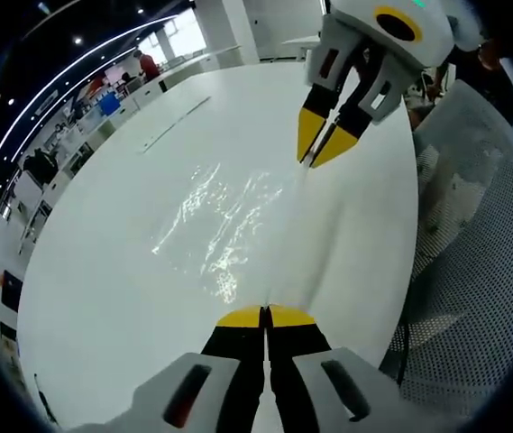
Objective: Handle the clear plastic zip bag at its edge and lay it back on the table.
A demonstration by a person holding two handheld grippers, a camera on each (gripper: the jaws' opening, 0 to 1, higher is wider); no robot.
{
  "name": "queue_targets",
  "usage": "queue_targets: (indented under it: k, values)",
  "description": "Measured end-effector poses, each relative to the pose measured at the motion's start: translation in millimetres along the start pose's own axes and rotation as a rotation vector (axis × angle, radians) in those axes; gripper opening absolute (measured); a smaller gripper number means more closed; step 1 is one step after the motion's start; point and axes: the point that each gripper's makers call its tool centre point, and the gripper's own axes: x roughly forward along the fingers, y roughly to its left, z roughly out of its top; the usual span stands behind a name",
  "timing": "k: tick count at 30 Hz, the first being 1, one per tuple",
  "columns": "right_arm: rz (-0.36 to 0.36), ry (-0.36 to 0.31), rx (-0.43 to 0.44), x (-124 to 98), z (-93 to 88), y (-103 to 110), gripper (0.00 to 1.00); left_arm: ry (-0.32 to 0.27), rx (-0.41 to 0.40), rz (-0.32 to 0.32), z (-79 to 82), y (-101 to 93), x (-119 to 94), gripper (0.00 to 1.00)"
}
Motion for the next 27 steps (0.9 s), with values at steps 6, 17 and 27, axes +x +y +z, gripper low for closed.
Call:
queue_targets:
  k: [6,17,27]
  values:
    - [-0.001,0.001,0.000,0.2,-0.7,-0.4,0.00,0.000,-0.003,0.002,-0.5,1.5,0.5,0.00]
    - [0.002,0.005,0.000,-0.1,-2.1,1.2,0.00,0.003,-0.005,0.006,-2.3,2.9,0.3,0.00]
    - [0.001,0.008,0.002,-1.5,-4.5,1.1,0.00,0.004,0.002,0.006,-2.3,3.1,0.3,0.00]
